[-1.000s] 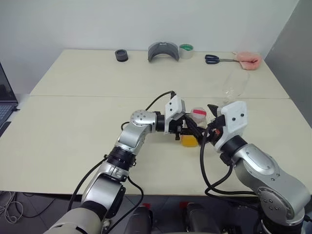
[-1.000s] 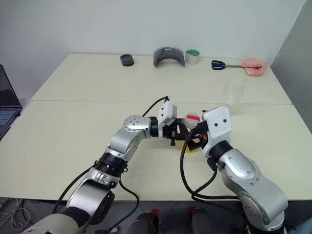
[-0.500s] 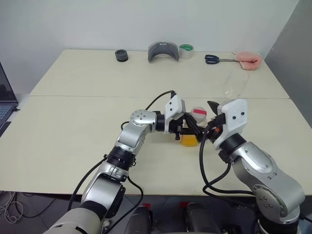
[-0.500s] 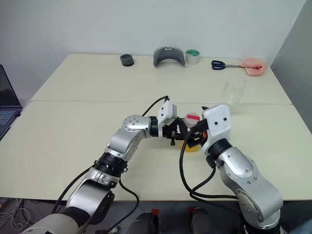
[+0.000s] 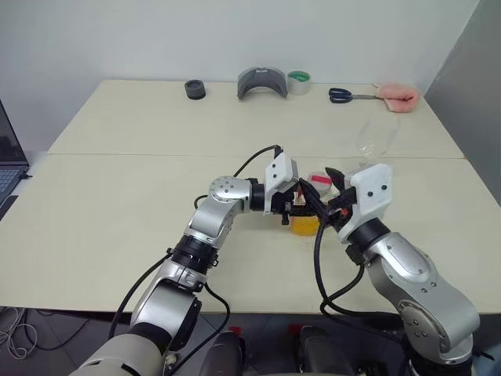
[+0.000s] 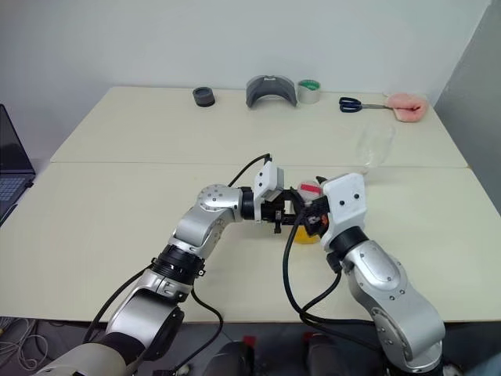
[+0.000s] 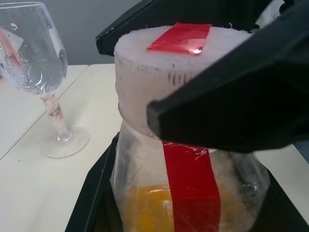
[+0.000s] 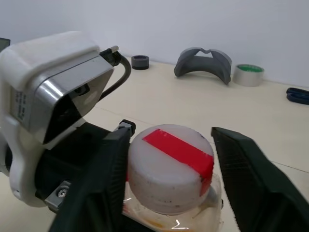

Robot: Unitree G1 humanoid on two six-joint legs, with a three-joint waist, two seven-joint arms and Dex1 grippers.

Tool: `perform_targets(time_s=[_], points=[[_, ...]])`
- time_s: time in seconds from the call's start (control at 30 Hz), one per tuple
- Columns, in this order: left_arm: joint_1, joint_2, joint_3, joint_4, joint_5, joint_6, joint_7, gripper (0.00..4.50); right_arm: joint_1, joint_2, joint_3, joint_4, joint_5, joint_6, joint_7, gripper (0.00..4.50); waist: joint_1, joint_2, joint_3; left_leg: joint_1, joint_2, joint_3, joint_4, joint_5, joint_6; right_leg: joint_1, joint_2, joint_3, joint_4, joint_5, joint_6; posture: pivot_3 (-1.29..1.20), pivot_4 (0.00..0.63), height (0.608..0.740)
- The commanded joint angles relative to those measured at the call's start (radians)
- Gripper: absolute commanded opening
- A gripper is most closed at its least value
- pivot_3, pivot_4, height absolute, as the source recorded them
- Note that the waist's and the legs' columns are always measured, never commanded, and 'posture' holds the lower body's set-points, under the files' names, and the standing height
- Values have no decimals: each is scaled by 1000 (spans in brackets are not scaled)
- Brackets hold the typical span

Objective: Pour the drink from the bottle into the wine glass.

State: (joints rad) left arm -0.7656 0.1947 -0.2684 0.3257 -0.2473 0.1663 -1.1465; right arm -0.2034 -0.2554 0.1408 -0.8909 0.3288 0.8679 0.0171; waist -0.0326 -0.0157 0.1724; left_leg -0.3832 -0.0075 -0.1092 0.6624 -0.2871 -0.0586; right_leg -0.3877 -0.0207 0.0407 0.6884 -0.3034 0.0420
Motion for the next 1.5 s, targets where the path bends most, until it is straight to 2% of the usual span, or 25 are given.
perform_targets(time_s=[0.03,0.2,0.37,0.47,0.53,0.63,0.73,0.77,0.9,1.0,1.1,1.23,1.5], points=[[-23,-1,14,-46,-8,-11,0,1821,4,-7,6,-29,-16,-34,20,1881,0,0,0,0,0,0,0,0,0,0,0,0,0,0,0,0,150,740],[-22,2,14,-48,-9,-8,-2,1821,-4,-38,8,-8,-18,-76,79,1881,0,0,0,0,0,0,0,0,0,0,0,0,0,0,0,0,150,740],[-25,6,7,-50,-15,0,-18,1820,-75,-218,-66,134,99,-214,431,1881,0,0,0,0,0,2,0,0,0,1,0,0,0,0,0,0,150,740],[-29,10,3,-48,-16,-1,-33,1820,-180,-300,-126,270,242,-185,622,1881,-1,0,0,1,0,2,0,0,1,1,1,0,0,0,0,0,150,740],[-33,9,2,-45,-15,-2,-37,1820,-269,-332,-173,374,348,-112,708,1881,-4,1,1,1,1,2,0,0,1,1,1,-1,0,0,-1,0,150,740],[-36,10,2,-42,-11,-10,-39,1818,-301,-390,-172,413,367,-100,784,1881,1,1,1,1,0,2,0,1,2,1,0,-1,0,2,-2,0,150,740],[-36,10,5,-42,-11,-10,-36,1818,-276,-390,-200,379,346,-124,740,1881,3,1,1,0,0,1,-1,1,2,1,0,-1,0,2,-3,0,150,740],[-36,11,6,-42,-11,-10,-35,1818,-259,-389,-218,358,343,-126,717,2605,3,1,1,-1,0,2,0,1,2,0,0,-1,-1,2,-3,0,150,740],[-32,11,10,-45,-9,-8,-30,1818,-187,-347,-302,214,350,-89,546,3801,3,1,1,-2,0,1,0,1,2,0,-3,-1,-2,2,-2,0,150,740],[-34,11,11,-40,-7,-10,-28,1818,-138,-312,-315,103,346,-42,420,3822,3,1,1,-2,0,0,0,1,2,0,-3,0,-2,2,-2,0,150,740],[-38,10,12,-31,-5,-13,-25,1817,-76,-280,-237,12,232,-36,283,3822,3,1,1,-1,0,0,0,1,2,0,-2,-1,-2,2,-2,0,150,740],[-43,9,11,-22,-3,-17,-24,1817,-40,-184,-111,-54,141,-18,126,3822,-1,1,1,0,0,1,0,1,2,0,0,0,0,2,-2,0,150,740],[-47,6,11,-11,2,-25,-32,1817,-15,-103,-11,-46,6,-43,30,3822,0,1,1,1,0,1,0,2,2,0,0,0,1,2,-1,0,150,740]])
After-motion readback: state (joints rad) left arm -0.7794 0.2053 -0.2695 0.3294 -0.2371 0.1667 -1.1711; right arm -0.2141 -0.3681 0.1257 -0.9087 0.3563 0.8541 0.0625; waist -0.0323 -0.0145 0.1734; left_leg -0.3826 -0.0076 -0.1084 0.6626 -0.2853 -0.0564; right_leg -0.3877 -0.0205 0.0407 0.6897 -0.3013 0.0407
